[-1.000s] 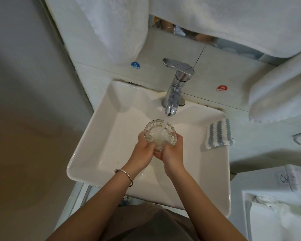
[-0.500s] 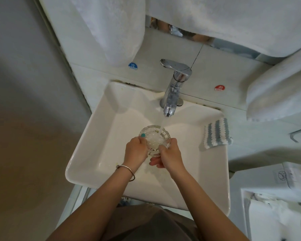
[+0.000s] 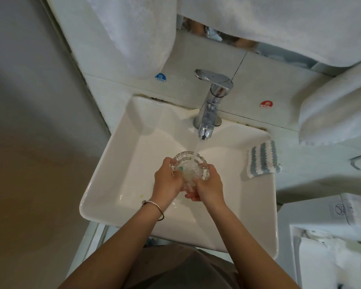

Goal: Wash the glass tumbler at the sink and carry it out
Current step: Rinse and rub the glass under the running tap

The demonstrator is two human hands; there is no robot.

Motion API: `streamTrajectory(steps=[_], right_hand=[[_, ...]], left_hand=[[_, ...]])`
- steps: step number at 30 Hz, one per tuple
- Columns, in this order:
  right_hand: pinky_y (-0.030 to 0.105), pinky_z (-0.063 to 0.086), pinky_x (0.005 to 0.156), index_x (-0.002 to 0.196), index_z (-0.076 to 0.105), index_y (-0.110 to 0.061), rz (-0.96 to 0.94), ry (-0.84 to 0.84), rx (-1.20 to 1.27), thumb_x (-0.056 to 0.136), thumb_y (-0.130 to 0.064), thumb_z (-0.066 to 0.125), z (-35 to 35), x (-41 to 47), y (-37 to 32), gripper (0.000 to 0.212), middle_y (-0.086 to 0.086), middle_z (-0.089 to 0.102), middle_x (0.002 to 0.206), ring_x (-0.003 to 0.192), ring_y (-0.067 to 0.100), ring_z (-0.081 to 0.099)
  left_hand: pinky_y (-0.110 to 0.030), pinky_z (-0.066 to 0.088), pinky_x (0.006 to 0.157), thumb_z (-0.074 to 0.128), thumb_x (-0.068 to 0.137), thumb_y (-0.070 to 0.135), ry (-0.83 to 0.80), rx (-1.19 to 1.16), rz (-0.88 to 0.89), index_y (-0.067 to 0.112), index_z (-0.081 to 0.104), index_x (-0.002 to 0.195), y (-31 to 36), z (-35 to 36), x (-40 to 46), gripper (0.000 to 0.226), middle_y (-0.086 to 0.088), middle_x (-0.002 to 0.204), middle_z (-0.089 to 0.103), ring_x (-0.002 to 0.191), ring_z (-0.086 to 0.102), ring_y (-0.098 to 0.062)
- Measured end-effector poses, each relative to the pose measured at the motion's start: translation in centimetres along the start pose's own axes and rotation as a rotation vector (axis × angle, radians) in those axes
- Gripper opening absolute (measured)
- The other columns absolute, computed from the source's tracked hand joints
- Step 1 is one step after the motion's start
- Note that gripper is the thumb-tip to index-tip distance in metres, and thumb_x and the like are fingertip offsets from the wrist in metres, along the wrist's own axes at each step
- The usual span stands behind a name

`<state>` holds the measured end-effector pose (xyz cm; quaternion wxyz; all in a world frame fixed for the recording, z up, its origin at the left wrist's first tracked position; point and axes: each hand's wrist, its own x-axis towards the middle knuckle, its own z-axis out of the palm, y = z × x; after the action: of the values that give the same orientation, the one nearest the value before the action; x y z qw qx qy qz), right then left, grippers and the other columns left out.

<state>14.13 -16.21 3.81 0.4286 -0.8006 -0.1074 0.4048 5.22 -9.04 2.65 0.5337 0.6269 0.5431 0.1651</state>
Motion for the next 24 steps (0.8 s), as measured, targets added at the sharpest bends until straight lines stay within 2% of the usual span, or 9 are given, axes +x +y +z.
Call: streamTrajectory(steps=[2, 4, 7, 11, 14, 16, 18, 21, 24], right_hand=[[0.038, 0.057, 0.055, 0.097, 0.057, -0.020, -0.082, 0.107, -0.233, 0.088, -0.018, 0.053, 0.0, 0.7, 0.2, 0.010, 0.007, 0.070, 0.084, 0.059, 0.027, 0.069], [0.036, 0.053, 0.066, 0.100, 0.060, -0.020, -0.163, 0.185, -0.442, 0.091, -0.029, 0.053, 0.0, 1.3, 0.2, 0.015, -0.001, 0.068, 0.090, 0.079, 0.025, 0.065], [0.034, 0.052, 0.073, 0.108, 0.061, -0.023, -0.206, 0.182, -0.446, 0.090, -0.038, 0.056, 0.6, 1.7, -0.3, 0.023, -0.003, 0.069, 0.100, 0.091, 0.023, 0.064], [0.029, 0.050, 0.067, 0.093, 0.064, -0.021, -0.205, 0.203, -0.340, 0.083, -0.051, 0.066, 1.7, 1.8, -1.1, 0.032, -0.007, 0.067, 0.086, 0.080, 0.016, 0.063], [0.020, 0.039, 0.059, 0.089, 0.068, -0.013, -0.219, 0.200, -0.266, 0.087, -0.035, 0.068, 1.9, 2.1, -2.0, 0.022, -0.006, 0.064, 0.079, 0.074, 0.014, 0.058], [0.028, 0.039, 0.063, 0.086, 0.066, -0.005, -0.215, 0.194, -0.248, 0.089, -0.015, 0.059, 2.0, 2.3, -2.3, 0.012, 0.004, 0.064, 0.077, 0.076, 0.024, 0.057], [0.037, 0.046, 0.069, 0.087, 0.063, 0.001, -0.237, 0.187, -0.251, 0.086, 0.001, 0.045, 2.1, 2.5, -2.3, 0.019, 0.016, 0.066, 0.082, 0.082, 0.035, 0.059], [0.042, 0.046, 0.068, 0.092, 0.060, 0.007, -0.268, 0.150, -0.277, 0.081, 0.007, 0.035, 2.3, 2.6, -2.2, 0.027, 0.026, 0.064, 0.089, 0.088, 0.042, 0.057], [0.030, 0.035, 0.060, 0.087, 0.059, 0.006, -0.288, 0.201, -0.256, 0.084, 0.004, 0.042, 2.4, 2.7, -2.0, 0.017, 0.023, 0.063, 0.083, 0.081, 0.040, 0.056]], left_hand=[[-0.017, 0.047, 0.045, 0.045, 0.092, 0.007, 0.001, -0.012, 0.008, 0.012, 0.050, 0.102, -0.1, -0.1, -0.3, 0.013, -0.006, 0.088, 0.062, 0.063, 0.058, -0.005], [-0.013, 0.047, 0.041, 0.044, 0.093, 0.005, -0.011, -0.022, 0.007, 0.011, 0.051, 0.103, -0.4, -0.1, -0.6, 0.013, -0.006, 0.091, 0.061, 0.064, 0.059, -0.006], [-0.018, 0.055, 0.049, 0.045, 0.092, 0.005, -0.016, -0.020, -0.003, 0.014, 0.055, 0.107, -0.8, 0.0, -1.0, 0.020, -0.006, 0.097, 0.063, 0.070, 0.063, -0.011], [-0.012, 0.050, 0.048, 0.045, 0.095, 0.010, 0.006, -0.011, 0.022, 0.015, 0.055, 0.105, -0.8, -0.2, -0.9, 0.015, -0.004, 0.093, 0.063, 0.071, 0.061, -0.004], [-0.011, 0.048, 0.045, 0.045, 0.095, 0.010, 0.032, 0.021, 0.043, 0.013, 0.055, 0.105, -0.4, -0.6, -0.8, 0.015, -0.006, 0.096, 0.063, 0.071, 0.060, -0.008], [-0.010, 0.046, 0.040, 0.045, 0.095, 0.009, 0.044, -0.002, 0.040, 0.012, 0.055, 0.104, -0.4, -0.7, -0.4, 0.014, -0.007, 0.097, 0.062, 0.068, 0.057, -0.005], [-0.010, 0.047, 0.041, 0.045, 0.093, 0.006, 0.051, -0.014, 0.042, 0.013, 0.054, 0.101, -0.2, -1.1, -0.2, 0.014, -0.006, 0.096, 0.061, 0.069, 0.057, -0.005], [-0.028, 0.058, 0.049, 0.047, 0.092, 0.007, 0.063, -0.030, 0.031, 0.013, 0.057, 0.105, -0.2, -1.4, 0.1, 0.018, -0.008, 0.099, 0.062, 0.076, 0.063, -0.019], [-0.009, 0.047, 0.043, 0.046, 0.095, 0.010, 0.088, 0.003, 0.053, 0.011, 0.057, 0.108, 0.0, -1.3, 0.2, 0.017, -0.009, 0.100, 0.063, 0.071, 0.058, -0.015]])
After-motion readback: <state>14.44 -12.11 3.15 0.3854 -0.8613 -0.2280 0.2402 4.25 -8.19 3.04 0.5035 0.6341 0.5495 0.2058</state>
